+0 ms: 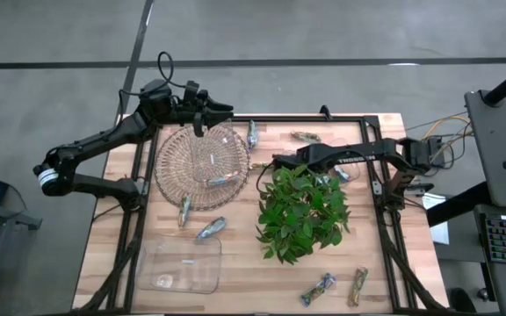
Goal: Pick and place Granola Bars by type
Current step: Put the red granola bar into the top right transparent bin, then put the top right yellow granola bar into the top left transparent bin
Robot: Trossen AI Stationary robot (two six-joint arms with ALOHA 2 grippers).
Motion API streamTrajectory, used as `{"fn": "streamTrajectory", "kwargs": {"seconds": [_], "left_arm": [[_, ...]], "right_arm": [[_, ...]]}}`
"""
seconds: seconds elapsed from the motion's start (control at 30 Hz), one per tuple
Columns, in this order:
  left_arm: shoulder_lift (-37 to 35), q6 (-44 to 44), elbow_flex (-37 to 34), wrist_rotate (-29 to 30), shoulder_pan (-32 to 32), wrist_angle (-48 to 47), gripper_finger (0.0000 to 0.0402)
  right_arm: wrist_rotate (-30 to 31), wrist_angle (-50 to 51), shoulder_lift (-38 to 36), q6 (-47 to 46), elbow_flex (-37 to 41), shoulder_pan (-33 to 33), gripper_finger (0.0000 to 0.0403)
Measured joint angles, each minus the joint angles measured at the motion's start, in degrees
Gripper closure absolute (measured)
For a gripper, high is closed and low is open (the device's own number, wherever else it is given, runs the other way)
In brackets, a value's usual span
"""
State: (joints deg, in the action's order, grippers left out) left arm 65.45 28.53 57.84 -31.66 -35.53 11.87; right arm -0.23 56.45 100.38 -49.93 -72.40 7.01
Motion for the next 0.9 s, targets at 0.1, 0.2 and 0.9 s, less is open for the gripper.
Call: {"fn": "streamTrajectory", "kwargs": {"seconds": [0.1,0.2,0.9], "left_arm": [[0.0,-0.02,0.0,0.0,-0.01,0.0,0.0244],[0.0,0.0,0.0,0.02,-0.02,-0.01,0.0244],[0.0,-0.02,0.0,0.0,0.0,-0.04,0.0244]], "right_arm": [[0.14,-0.02,-0.04,0.28,-0.01,0.31,0.0361],[0.22,-0.01,-0.09,1.77,-0.5,0.41,0.0338],[4.93,4.59,-5.38,32.4,-6.89,11.86,0.0269]]}}
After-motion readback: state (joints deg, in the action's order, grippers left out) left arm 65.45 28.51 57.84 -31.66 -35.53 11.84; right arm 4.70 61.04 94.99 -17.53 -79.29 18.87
